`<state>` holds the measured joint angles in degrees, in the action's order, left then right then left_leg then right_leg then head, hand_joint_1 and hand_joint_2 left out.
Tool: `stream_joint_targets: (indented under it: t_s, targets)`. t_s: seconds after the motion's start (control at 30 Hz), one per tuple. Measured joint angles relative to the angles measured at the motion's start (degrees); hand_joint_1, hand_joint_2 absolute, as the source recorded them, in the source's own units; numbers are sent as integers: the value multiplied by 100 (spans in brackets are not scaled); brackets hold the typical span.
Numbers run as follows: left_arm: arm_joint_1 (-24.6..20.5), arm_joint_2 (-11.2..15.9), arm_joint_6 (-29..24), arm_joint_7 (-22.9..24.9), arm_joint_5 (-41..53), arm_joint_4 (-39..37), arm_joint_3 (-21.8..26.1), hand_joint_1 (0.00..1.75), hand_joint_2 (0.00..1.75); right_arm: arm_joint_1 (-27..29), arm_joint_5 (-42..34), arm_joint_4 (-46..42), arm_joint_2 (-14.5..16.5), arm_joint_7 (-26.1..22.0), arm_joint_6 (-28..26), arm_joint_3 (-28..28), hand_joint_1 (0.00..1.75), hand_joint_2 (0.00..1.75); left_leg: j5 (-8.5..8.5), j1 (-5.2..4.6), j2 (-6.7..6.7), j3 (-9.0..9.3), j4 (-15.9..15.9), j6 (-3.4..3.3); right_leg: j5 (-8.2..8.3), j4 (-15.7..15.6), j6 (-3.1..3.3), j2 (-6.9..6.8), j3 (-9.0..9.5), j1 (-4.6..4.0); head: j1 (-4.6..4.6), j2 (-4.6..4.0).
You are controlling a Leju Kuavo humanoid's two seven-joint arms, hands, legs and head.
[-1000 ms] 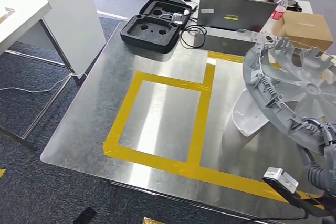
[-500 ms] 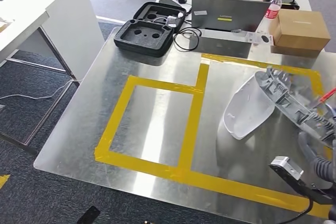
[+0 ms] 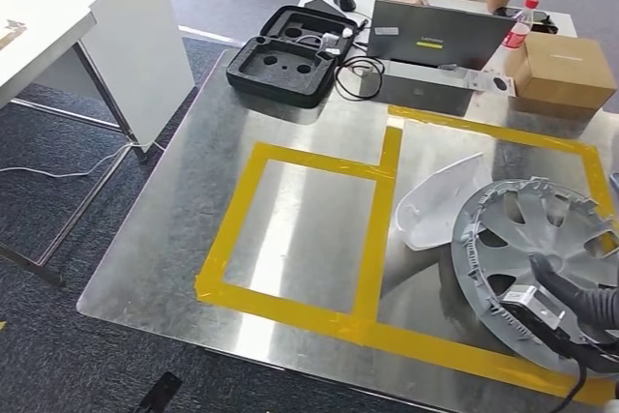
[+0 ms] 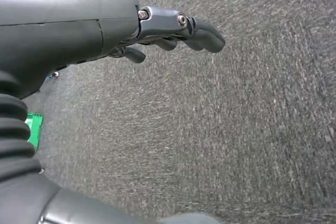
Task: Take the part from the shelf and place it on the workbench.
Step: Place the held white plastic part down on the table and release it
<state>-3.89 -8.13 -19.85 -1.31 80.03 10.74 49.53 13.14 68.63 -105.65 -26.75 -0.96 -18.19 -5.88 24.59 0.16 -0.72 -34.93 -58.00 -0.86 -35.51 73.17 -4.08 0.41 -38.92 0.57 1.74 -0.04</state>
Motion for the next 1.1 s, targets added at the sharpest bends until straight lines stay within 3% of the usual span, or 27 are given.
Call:
stream_joint_targets:
  t_s: [0.03, 0.07, 0.13, 0.2, 0.23, 0.33, 0.4, 0.5, 0.53, 0.57, 0.6, 0.7, 0.77, 0.83, 0.9, 1.0, 1.03, 1.07, 1.1]
  targets:
    - [4, -4, 0, 0, -3, -1, 6, 0, 0, 2, -1, -1, 0, 0, 3, 0, 0, 0, 5, -6, 0, 6, -1, -6, -14, 175, 2, 0, -104, -1, 1, 0]
    - [6, -6, -1, 1, -9, -1, 13, 0, 0, 1, -5, -1, 0, 0, 7, 0, 0, 0, 9, -10, -1, 16, -2, -10, 82, 137, 10, 0, -107, -2, -1, 0]
    - [4, -11, -13, 19, -40, -1, 39, 0, 0, 1, -38, -9, -5, -5, 20, 0, 0, 0, 19, -12, -5, 54, -5, -7, 517, -555, 43, 1, 198, -4, 1, 0]
    - [0, -16, -38, 73, -71, -1, 75, 0, 0, 4, -78, -22, -14, -13, 32, 0, 0, 0, 20, -31, -13, 72, -20, 27, 840, -1234, 80, 4, 525, -18, -2, 0]
    - [1, -17, -52, 110, -80, -1, 90, 0, 0, 8, -90, -29, -17, -16, 33, 1, 0, 0, 10, -37, -17, 68, -23, 53, 898, -1373, 97, 9, 588, -28, -6, 0]
    - [4, -12, -85, 194, -81, -1, 114, 0, 0, 25, -100, -38, -17, -18, 21, 10, 0, 0, -4, -38, -17, 48, -20, 141, 956, -1409, 176, 14, 566, -29, -10, 0]
    - [2, -6, -96, 214, -79, -1, 119, 0, 0, 36, -99, -43, -16, -20, 6, 22, 0, 0, 231, -40, -7, -48, -252, 208, 1017, -1451, 250, -6, 544, 1, -34, 0]
    - [1, -5, -98, 282, -46, -1, 120, 0, 0, 79, -89, -46, -7, -22, -28, 46, 0, 0, 848, -13, 4, -420, -1233, 279, 1103, -1463, 294, -34, 448, 14, -63, 0]
    - [3, -2, -98, 314, -24, -1, 120, 0, 0, 103, -86, -46, 2, -22, -43, 56, 0, 0, 929, -8, 5, -478, -1447, 289, 1135, -1463, 289, -38, 404, 15, -63, 0]
    - [5, 4, -97, 350, 0, -1, 120, 0, 0, 128, -84, -45, 15, -22, -58, 67, 0, 0, 906, -7, 5, -434, -1462, 294, 1171, -1462, 277, -41, 359, 18, -62, 0]
    - [6, 13, -95, 384, 16, -1, 120, 0, 0, 148, -84, -45, 30, -22, -73, 78, 0, 0, 794, -5, 5, -280, -1264, 295, 1208, -1462, 260, -41, 316, 24, -62, 0]
    - [-14, 39, -89, 467, 43, -1, 120, 0, 0, 193, -86, -42, 68, -22, -130, 108, 0, 0, 448, -6, 3, 428, -155, 266, 1313, -1451, 175, -38, 219, 32, -67, 0]
    - [-20, 57, -80, 528, 77, 0, 120, 0, 0, 212, -94, -26, 98, -23, -189, 133, 0, 0, 391, -28, -6, 576, 148, 192, 1396, -1478, 104, -40, 195, 32, -70, 0]
    - [5, 80, -71, 590, 106, 0, 120, 0, 0, 233, -103, 4, 135, -28, -239, 165, 0, 0, 281, -38, 1, 536, 202, 101, 1476, -1547, 41, -34, 183, 51, -71, 0]
    - [20, 107, -67, 617, 116, 1, 121, 0, 0, 270, -111, 36, 162, -33, -269, 189, 0, 0, 135, -21, 22, 491, 304, 20, 1275, -1409, -5, -27, 93, 60, -56, 0]
    - [18, 142, -58, 617, 125, 1, 122, 0, 0, 300, -132, 102, 214, -37, -332, 211, 0, 0, -15, -11, 40, 373, 361, -30, 552, -379, -54, -29, -197, 67, -30, 0]
    - [21, 144, -54, 613, 124, 1, 122, 0, 0, 316, -133, 128, 236, -39, -361, 221, 0, 0, -42, -8, 41, 335, 359, -20, 425, -90, -71, -29, -237, 72, -29, 0]
    - [27, 144, -48, 609, 123, 0, 122, 0, 0, 338, -129, 151, 258, -41, -393, 230, 0, 0, -66, 3, 42, 304, 355, -1, 410, -11, -89, -29, -177, 79, -31, 0]
    - [30, 145, -43, 604, 124, 0, 122, 0, 0, 361, -117, 169, 280, -41, -430, 237, 0, 0, -85, 22, 42, 277, 345, 23, 495, -174, -114, -31, -4, 92, -31, 0]
